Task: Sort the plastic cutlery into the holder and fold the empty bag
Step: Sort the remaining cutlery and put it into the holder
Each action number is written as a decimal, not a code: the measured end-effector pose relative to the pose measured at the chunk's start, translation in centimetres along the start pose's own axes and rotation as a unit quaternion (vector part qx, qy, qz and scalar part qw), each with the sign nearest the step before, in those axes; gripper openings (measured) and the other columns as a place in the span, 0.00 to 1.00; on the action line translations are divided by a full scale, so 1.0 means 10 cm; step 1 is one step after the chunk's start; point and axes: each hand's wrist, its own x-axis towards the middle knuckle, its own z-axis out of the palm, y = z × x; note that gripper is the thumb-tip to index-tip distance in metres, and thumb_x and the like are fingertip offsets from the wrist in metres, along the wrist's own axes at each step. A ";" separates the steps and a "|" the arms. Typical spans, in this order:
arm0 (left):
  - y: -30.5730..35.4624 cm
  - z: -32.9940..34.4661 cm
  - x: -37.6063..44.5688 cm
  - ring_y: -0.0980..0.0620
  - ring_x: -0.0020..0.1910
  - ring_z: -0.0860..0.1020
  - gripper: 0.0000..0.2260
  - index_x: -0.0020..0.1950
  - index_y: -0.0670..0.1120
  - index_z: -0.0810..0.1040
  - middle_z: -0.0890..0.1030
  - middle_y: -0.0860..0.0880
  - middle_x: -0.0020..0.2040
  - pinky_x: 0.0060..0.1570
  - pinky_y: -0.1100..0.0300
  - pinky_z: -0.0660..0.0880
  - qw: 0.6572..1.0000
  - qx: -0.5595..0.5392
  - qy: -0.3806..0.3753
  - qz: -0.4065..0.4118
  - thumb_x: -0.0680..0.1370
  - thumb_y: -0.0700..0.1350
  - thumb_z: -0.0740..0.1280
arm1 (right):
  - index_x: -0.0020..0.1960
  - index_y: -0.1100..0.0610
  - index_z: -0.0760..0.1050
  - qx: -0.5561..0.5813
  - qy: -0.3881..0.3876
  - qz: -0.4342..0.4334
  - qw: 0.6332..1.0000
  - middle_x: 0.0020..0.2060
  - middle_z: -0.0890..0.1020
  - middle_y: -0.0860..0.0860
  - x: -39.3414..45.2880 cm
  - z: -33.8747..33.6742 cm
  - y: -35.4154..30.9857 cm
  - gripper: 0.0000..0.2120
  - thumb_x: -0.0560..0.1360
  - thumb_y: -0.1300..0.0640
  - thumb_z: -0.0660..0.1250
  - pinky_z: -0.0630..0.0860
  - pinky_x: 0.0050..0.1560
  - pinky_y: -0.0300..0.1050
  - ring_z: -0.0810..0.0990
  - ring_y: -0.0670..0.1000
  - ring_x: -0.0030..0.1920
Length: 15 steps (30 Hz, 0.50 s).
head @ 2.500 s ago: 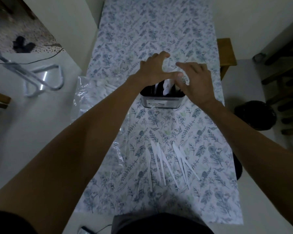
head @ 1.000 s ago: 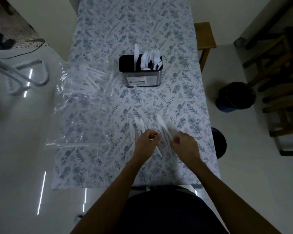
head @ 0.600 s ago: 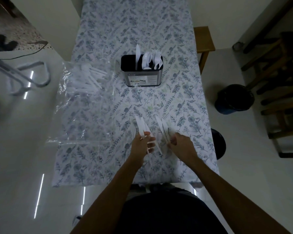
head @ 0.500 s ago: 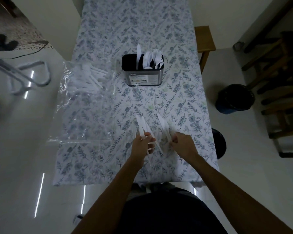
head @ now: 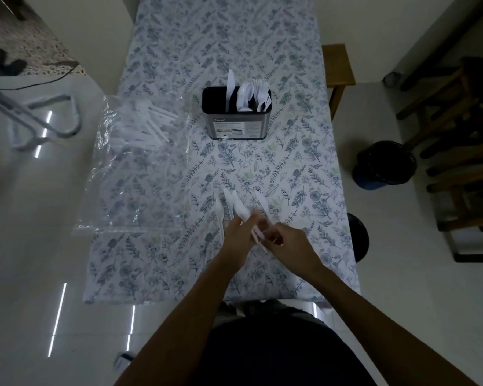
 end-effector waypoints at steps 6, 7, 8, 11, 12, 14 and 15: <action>-0.03 -0.11 0.06 0.53 0.25 0.74 0.08 0.48 0.41 0.76 0.75 0.48 0.31 0.25 0.58 0.74 0.980 0.030 0.188 0.056 0.85 0.44 0.64 | 0.54 0.58 0.73 -0.177 0.052 0.043 0.982 0.46 0.77 0.53 0.31 -0.01 0.19 0.15 0.79 0.46 0.67 0.75 0.43 0.47 0.77 0.53 0.45; -0.03 -0.16 0.06 0.54 0.24 0.72 0.09 0.49 0.41 0.77 0.75 0.48 0.32 0.24 0.59 0.71 0.978 0.048 0.192 0.058 0.84 0.45 0.65 | 0.56 0.60 0.73 -0.213 0.027 0.055 0.975 0.48 0.77 0.56 0.36 0.00 0.23 0.15 0.80 0.48 0.66 0.75 0.45 0.49 0.78 0.56 0.48; -0.04 -0.20 0.06 0.55 0.24 0.71 0.09 0.49 0.41 0.77 0.74 0.48 0.32 0.24 0.59 0.70 0.978 0.058 0.190 0.058 0.84 0.46 0.66 | 0.58 0.61 0.73 -0.226 0.012 0.061 0.972 0.50 0.78 0.57 0.40 0.02 0.23 0.14 0.80 0.50 0.66 0.76 0.47 0.50 0.79 0.57 0.50; -0.01 -0.27 0.03 0.55 0.26 0.72 0.09 0.46 0.43 0.78 0.75 0.49 0.33 0.26 0.60 0.70 0.980 0.044 0.186 0.053 0.82 0.47 0.69 | 0.52 0.59 0.77 -0.148 0.024 0.067 0.986 0.45 0.82 0.54 0.37 0.05 0.14 0.06 0.78 0.57 0.69 0.81 0.46 0.48 0.82 0.54 0.46; -0.01 -0.28 0.04 0.54 0.29 0.75 0.09 0.48 0.43 0.79 0.77 0.48 0.35 0.27 0.59 0.73 0.981 0.031 0.183 0.048 0.82 0.49 0.70 | 0.51 0.58 0.78 -0.105 0.032 0.060 0.992 0.44 0.82 0.52 0.33 0.06 0.08 0.05 0.77 0.58 0.71 0.81 0.45 0.44 0.82 0.51 0.44; 0.01 -0.29 0.03 0.49 0.38 0.82 0.15 0.56 0.40 0.80 0.83 0.44 0.42 0.34 0.55 0.79 0.985 0.003 0.168 0.037 0.80 0.52 0.72 | 0.51 0.57 0.79 -0.045 0.017 0.013 0.999 0.43 0.83 0.48 0.23 0.10 -0.06 0.06 0.76 0.58 0.72 0.79 0.45 0.34 0.82 0.43 0.43; 0.01 -0.28 0.03 0.46 0.41 0.84 0.19 0.59 0.39 0.80 0.84 0.42 0.45 0.38 0.52 0.80 0.988 -0.009 0.151 0.035 0.80 0.54 0.72 | 0.51 0.56 0.80 -0.026 -0.010 -0.015 1.000 0.43 0.83 0.46 0.17 0.14 -0.15 0.06 0.76 0.56 0.73 0.78 0.44 0.32 0.81 0.40 0.42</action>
